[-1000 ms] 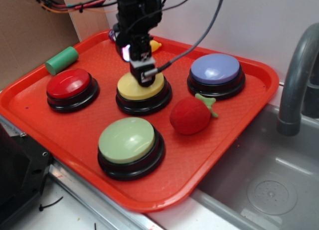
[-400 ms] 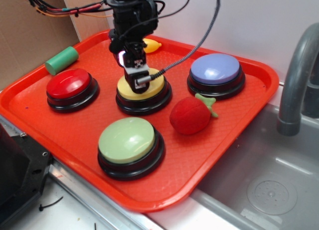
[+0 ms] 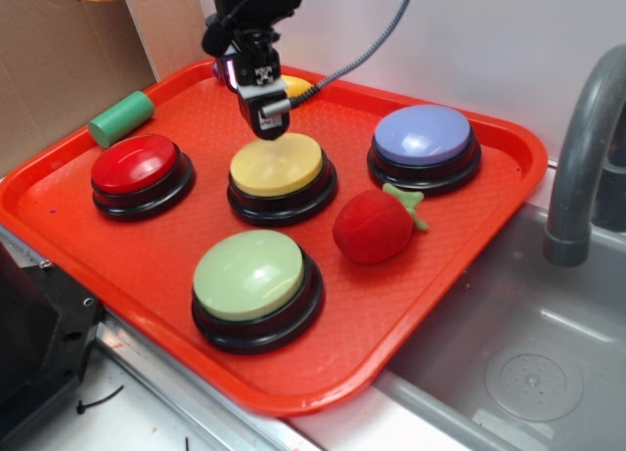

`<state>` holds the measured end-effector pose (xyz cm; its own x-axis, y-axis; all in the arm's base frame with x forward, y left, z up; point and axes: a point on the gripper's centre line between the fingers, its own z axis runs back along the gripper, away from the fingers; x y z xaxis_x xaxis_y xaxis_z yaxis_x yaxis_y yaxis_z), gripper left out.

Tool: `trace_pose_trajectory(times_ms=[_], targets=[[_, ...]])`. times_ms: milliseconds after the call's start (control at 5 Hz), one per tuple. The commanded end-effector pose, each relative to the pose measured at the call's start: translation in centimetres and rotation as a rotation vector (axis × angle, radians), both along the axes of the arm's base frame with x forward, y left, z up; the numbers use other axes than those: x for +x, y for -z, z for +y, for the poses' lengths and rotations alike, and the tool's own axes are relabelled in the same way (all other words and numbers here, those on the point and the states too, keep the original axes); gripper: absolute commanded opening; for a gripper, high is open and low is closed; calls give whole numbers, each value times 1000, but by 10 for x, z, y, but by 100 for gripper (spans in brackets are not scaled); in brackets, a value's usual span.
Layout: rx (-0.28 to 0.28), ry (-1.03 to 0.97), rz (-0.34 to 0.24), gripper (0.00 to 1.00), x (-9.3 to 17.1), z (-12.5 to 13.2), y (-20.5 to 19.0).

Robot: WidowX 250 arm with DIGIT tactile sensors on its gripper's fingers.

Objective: Push the yellow button.

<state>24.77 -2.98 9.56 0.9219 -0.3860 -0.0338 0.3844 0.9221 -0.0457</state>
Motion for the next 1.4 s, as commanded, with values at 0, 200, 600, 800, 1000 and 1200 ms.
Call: trace_pose_trajectory(times_ms=[0,200,600,800,1000,1200], targets=[[-20,-15,-105,100,6,1,-30],[-1,-16,-127,100,6,2,-39],[1,-27,-145,100,4,1,-51],[1,-29,-144,100,4,1,-55],[2,-32,-144,100,4,2,-60],[14,-41,-143,100,3,3,-64]])
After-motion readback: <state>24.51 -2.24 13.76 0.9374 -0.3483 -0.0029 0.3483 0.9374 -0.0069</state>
